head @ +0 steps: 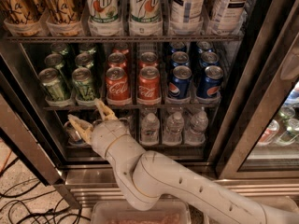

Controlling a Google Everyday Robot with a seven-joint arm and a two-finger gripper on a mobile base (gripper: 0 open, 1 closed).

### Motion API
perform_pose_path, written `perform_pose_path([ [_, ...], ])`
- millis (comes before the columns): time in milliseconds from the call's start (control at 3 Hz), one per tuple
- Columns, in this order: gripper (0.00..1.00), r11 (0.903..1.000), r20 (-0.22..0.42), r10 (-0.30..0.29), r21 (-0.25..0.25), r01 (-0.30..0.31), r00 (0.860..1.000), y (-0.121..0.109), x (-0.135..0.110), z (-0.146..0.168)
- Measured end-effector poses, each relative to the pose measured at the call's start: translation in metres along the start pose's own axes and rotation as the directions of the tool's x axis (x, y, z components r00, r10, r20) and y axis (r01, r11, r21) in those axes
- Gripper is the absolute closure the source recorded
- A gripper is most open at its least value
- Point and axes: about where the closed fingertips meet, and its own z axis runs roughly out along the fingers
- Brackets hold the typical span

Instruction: Pick green can from middle shelf of fridge

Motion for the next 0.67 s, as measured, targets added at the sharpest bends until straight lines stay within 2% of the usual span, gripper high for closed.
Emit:
perform_pose_path([
  [333,0.40,1.0000,0.000,-0.001,0.001,0.001,1.000,-0.0001,-0.0001,0.0001],
  [667,0.27,1.0000,0.002,-0.003,0.008,0.003,1.000,-0.0024,-0.0005,0.0006],
])
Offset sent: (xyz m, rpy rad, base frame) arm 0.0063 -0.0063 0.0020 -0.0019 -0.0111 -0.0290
